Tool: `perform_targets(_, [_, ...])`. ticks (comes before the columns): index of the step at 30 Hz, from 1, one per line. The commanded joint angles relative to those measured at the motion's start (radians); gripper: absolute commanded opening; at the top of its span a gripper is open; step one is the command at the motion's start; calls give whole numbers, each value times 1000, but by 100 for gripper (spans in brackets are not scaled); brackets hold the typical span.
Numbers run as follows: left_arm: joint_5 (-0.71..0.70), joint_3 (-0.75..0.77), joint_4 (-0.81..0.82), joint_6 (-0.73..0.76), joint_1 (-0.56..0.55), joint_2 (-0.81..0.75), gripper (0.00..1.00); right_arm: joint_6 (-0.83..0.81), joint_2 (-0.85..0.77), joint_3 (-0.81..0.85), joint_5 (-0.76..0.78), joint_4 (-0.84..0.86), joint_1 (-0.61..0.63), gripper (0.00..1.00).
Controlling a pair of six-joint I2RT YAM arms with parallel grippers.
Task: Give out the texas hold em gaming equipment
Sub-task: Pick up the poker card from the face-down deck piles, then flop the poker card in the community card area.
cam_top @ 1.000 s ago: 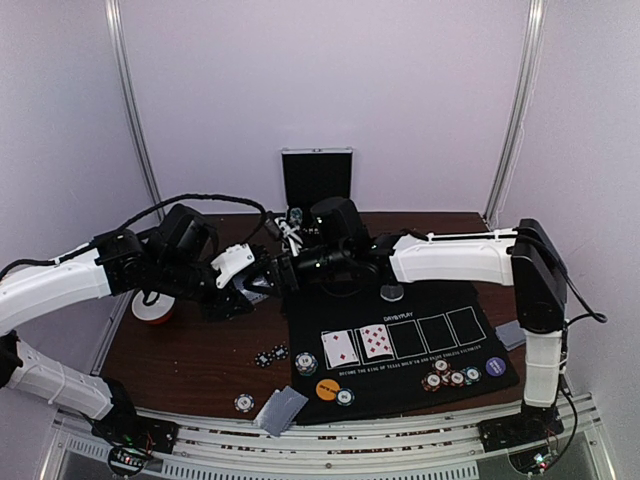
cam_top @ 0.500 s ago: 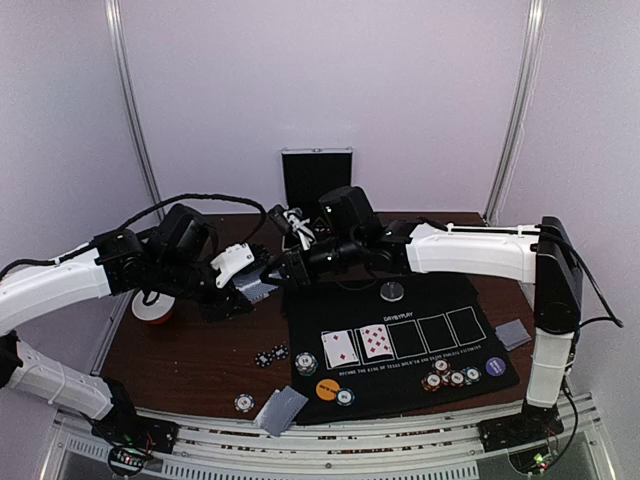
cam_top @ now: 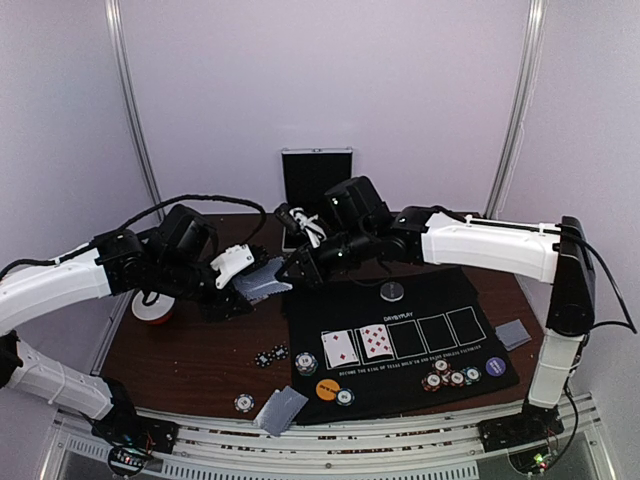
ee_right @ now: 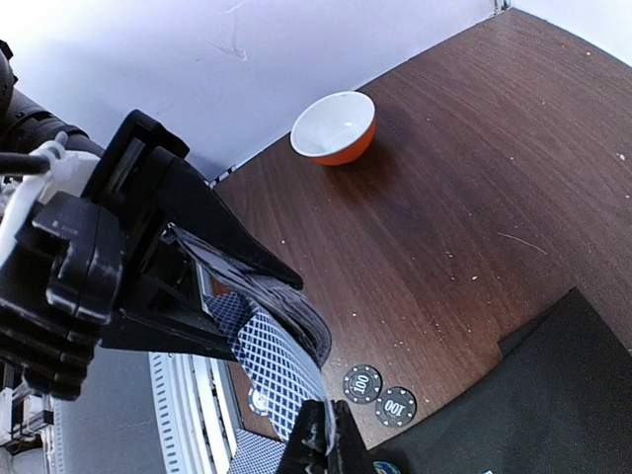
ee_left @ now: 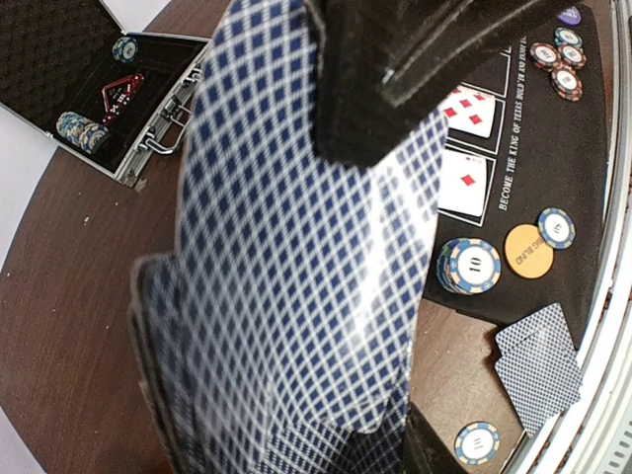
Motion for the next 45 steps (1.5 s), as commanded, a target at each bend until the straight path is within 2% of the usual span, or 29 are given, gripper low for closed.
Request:
perform_targets(1, [7,13,38,6,-1,-3,41,-53,-69,29,75,-122,-9,0])
perform_targets(7, [9,16,38,5,-1,5,40,-106,-144,25,95,-202,-13,0])
perform_targets(11, [7,17,42,2,-1,8,40,-150,-197,18,166,-280,-29,0])
perform_targets(13, [4,16,41,0,-1,8,41,-207,-237,10,295,-350,-38,0])
perform_targets(15, [2,14,41,0,-1,4,40,-289,-292,-30,501,-418,-39,0])
perform_targets(19, [-2,10,41,0,-1,1,40,-497,-410,-208,833,-469,-39,0])
perform_targets(22, [-2,12,43,-1,-1,6,41,-658,-446,-378,999,-441,-39,0])
perform_targets(25, [4,15,47,-4,-2,15,40,-757,-444,-509,1102,-343,-36,0])
perform_targets(33, [12,15,48,-8,-1,12,41,-953,-417,-759,1117,39,-19,0])
perform_targets(41, [2,13,48,-3,-1,9,40,-988,-357,-854,1072,-26,22,0])
perform_targets(45, [9,20,49,0,-1,23,41,-981,-334,-871,987,-59,32,0])
